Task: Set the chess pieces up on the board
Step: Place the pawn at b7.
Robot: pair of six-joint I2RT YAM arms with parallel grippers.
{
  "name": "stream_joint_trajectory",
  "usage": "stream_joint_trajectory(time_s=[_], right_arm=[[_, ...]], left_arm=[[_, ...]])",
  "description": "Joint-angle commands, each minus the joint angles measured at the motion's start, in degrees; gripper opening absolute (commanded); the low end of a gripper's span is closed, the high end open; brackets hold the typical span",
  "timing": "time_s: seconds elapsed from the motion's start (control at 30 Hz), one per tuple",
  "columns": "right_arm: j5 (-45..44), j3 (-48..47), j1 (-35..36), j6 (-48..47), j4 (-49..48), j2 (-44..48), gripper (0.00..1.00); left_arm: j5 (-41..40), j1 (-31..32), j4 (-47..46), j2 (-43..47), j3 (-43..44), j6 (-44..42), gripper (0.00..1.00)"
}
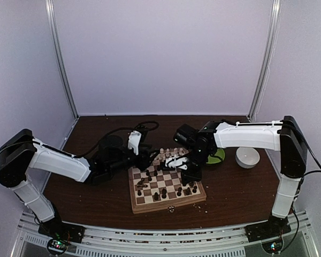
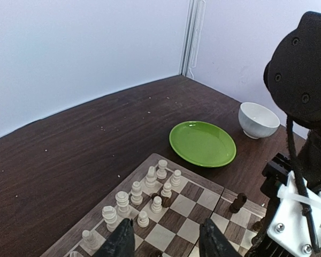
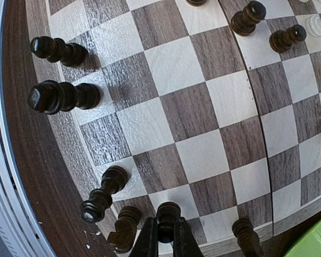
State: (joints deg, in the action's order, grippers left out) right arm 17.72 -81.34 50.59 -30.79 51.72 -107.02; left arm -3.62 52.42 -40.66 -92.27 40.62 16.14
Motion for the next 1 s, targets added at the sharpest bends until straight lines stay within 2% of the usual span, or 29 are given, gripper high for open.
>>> stream_joint_trajectory(time_s=[0.0, 0.3, 0.57, 0.77, 0.97], right_arm=[[-0.97, 0.66, 0.56, -0.59, 0.08, -0.92, 0.04], [-1.40, 0.82, 0.66, -0.44, -0.40, -1.95, 0.07], [-1.38, -0.45, 0.57, -0.04, 0.85, -1.18, 0.21], [1.01, -5.75, -1.67, 0.25, 5.08, 0.39, 0.24], [0.25, -12.79, -5.08, 6.10, 2.93, -2.26, 0.24]], left_arm=[[-1.20, -0.48, -2.97, 1.64, -0.62, 0.38, 0.42], [-1.05, -0.48, -2.98, 1.46, -0.53, 0.46, 0.42], [-0.87, -0.48, -2.76, 1.29, -0.41, 0.47, 0.42], [-0.87, -0.48, -2.76, 1.37, -0.43, 0.47, 0.42], [-1.18, -0.48, -2.96, 1.57, -0.46, 0.43, 0.42]])
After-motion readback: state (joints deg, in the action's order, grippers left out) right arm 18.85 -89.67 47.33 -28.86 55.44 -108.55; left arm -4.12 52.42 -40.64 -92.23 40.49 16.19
